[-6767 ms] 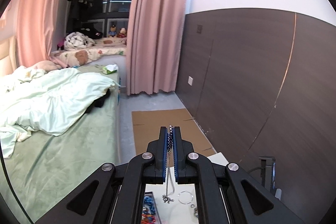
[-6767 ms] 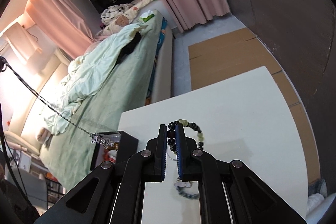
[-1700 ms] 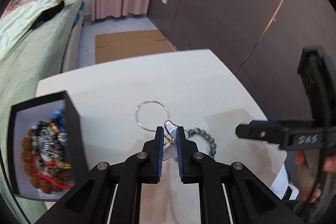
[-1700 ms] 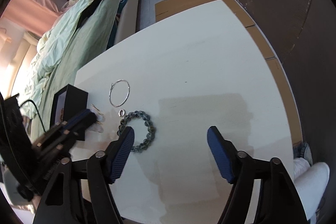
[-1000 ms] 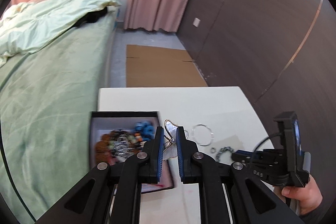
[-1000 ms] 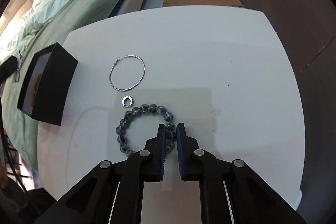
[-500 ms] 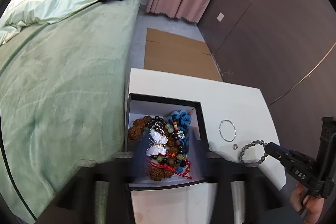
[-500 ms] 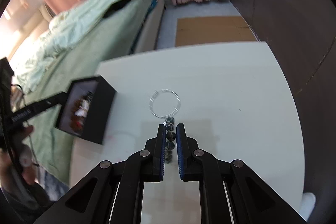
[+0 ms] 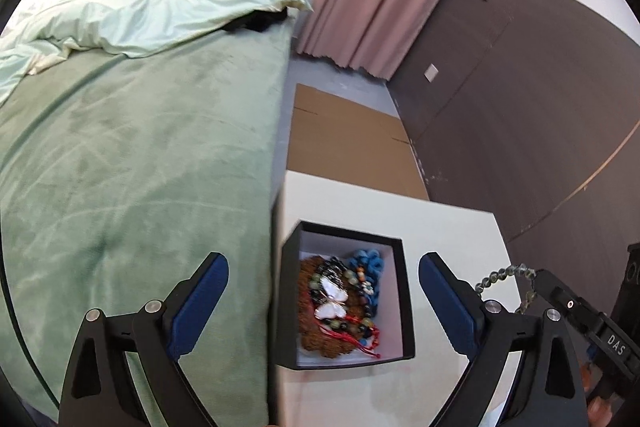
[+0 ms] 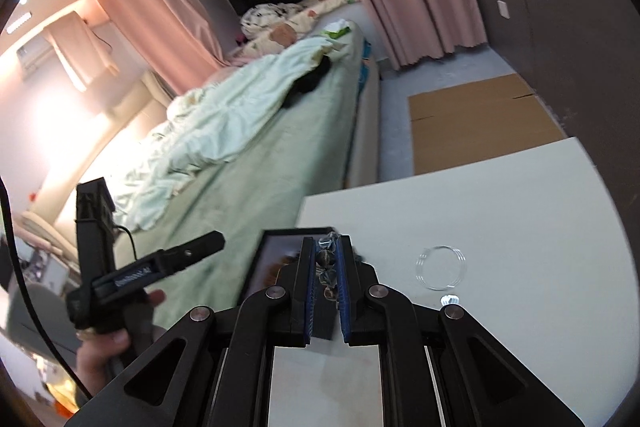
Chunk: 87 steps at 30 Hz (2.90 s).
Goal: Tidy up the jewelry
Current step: 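Drop the butterfly charm into the black box with the left gripper while the right releases the bracelet into it, then move the right gripper over the small silver ring, then grasp the small silver ring with the right gripper and lift it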
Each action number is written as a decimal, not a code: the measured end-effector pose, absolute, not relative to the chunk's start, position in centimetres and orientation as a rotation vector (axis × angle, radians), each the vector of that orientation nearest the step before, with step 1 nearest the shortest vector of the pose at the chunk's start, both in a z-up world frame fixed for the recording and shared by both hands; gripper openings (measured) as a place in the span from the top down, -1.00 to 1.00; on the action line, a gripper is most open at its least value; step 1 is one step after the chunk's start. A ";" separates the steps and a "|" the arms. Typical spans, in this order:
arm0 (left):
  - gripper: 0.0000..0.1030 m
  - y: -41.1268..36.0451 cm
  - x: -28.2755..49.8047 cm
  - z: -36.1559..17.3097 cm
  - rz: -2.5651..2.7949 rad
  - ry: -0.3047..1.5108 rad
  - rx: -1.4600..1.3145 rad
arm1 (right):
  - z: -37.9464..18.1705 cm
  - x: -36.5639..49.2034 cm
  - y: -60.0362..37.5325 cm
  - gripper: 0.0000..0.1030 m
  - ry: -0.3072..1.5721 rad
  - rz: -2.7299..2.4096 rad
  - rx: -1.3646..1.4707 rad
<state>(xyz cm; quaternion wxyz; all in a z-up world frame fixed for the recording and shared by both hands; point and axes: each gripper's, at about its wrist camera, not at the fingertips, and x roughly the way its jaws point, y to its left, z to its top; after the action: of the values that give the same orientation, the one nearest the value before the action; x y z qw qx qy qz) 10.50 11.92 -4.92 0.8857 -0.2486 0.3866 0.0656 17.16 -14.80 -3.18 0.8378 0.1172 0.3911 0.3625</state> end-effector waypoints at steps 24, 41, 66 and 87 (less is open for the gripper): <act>-0.93 14.1 9.8 -4.3 0.144 0.777 -0.548 | -4.6 17.4 -11.9 0.05 0.900 0.831 0.305; -0.93 6.2 11.9 -4.3 0.032 0.811 -0.410 | -6.0 20.0 -21.4 -0.67 0.992 0.642 0.350; -0.54 0.8 15.4 -6.2 0.005 0.878 -0.068 | -12.7 21.1 -19.2 -0.26 1.103 0.631 -0.155; -0.45 4.8 17.0 -6.2 0.030 0.871 -0.189 | -14.5 22.0 -14.8 0.72 1.114 0.662 -0.327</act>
<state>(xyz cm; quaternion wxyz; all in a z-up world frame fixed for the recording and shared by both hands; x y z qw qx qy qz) 16.98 4.76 -6.22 0.9022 -0.0912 0.4212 0.0146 22.03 -14.80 -14.55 0.7849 -0.1515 0.5165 0.3068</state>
